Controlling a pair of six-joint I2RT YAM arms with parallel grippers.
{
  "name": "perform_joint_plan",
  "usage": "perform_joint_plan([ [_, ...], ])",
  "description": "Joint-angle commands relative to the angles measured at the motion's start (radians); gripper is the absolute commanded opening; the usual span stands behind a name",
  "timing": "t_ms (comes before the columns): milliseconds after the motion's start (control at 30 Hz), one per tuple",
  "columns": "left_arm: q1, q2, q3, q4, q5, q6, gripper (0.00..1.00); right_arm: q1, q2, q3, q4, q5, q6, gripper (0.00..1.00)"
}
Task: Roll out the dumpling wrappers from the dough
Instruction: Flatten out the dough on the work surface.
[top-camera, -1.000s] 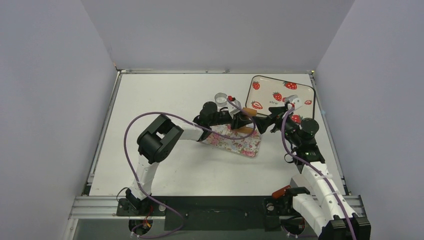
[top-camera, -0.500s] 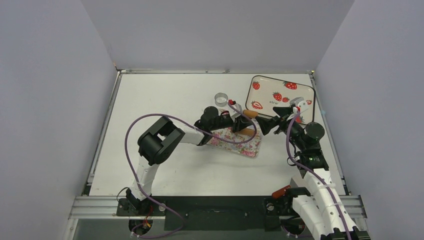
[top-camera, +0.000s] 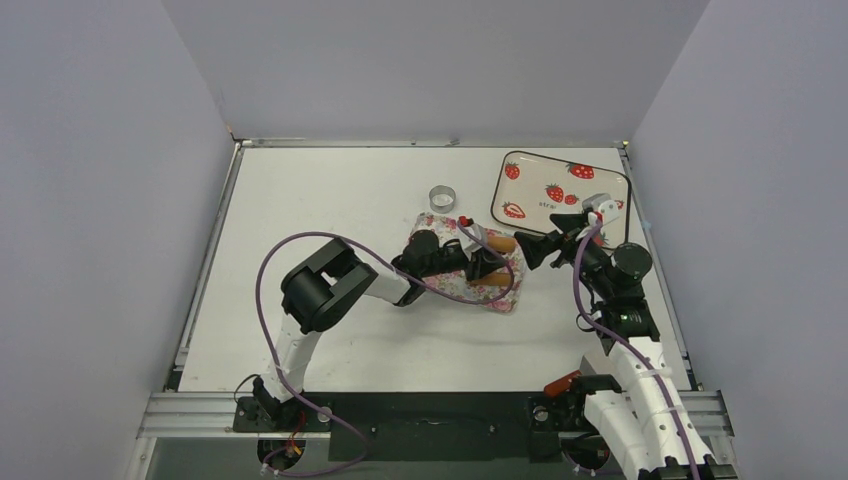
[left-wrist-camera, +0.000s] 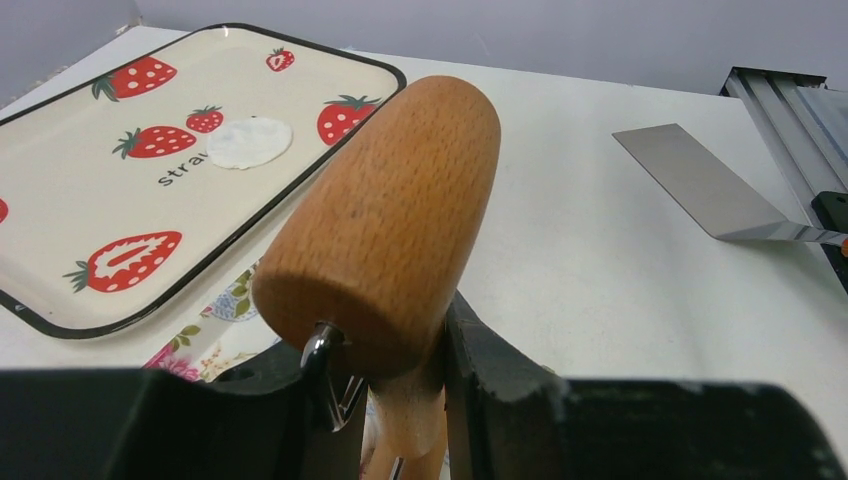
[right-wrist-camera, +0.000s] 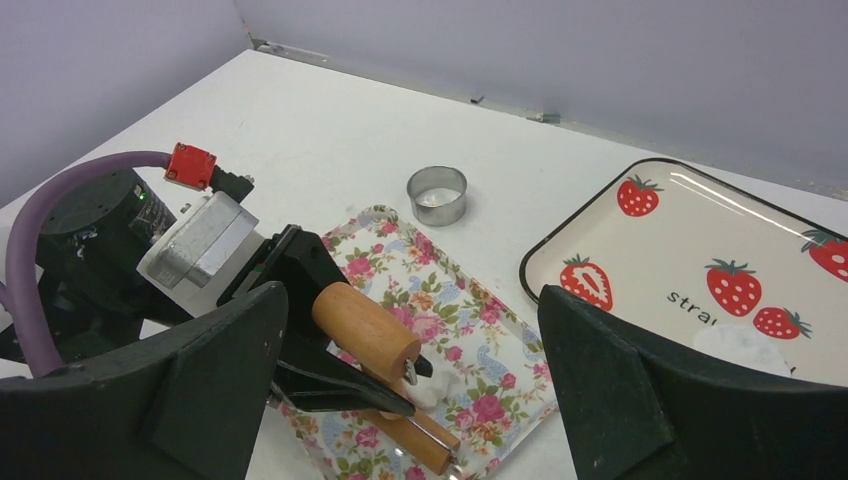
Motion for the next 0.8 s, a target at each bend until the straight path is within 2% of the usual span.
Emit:
perform_joint_plan([
  [0, 0.006, 0.011, -0.026, -0.128, 0.056, -0.01, 0.0, -0.01, -0.001, 0.053, 0.013, -0.017, -0.021, 0.91],
  [200, 0.008, -0.167, 0.021, -0.265, 0.122, -0.032, 0.0, -0.01, 0.014, 0.07, 0.048, -0.016, -0.013, 0.91],
  [300, 0.03, -0.204, 0.094, -0.3, 0.145, -0.054, 0.0, -0.011, 0.006, 0.065, 0.069, -0.008, 0.005, 0.91],
  [400, 0.049, -0.186, 0.163, -0.286, 0.162, -0.081, 0.0, -0.01, -0.01, 0.057, 0.073, -0.001, 0.017, 0.91],
  [533, 0.06, -0.136, 0.23, -0.285, 0.132, -0.038, 0.0, -0.011, -0.036, 0.043, 0.056, 0.015, 0.014, 0.91],
  [767, 0.066, -0.037, 0.247, -0.249, 0.068, -0.027, 0.0, -0.011, -0.022, 0.033, 0.043, 0.031, 0.009, 0.91],
])
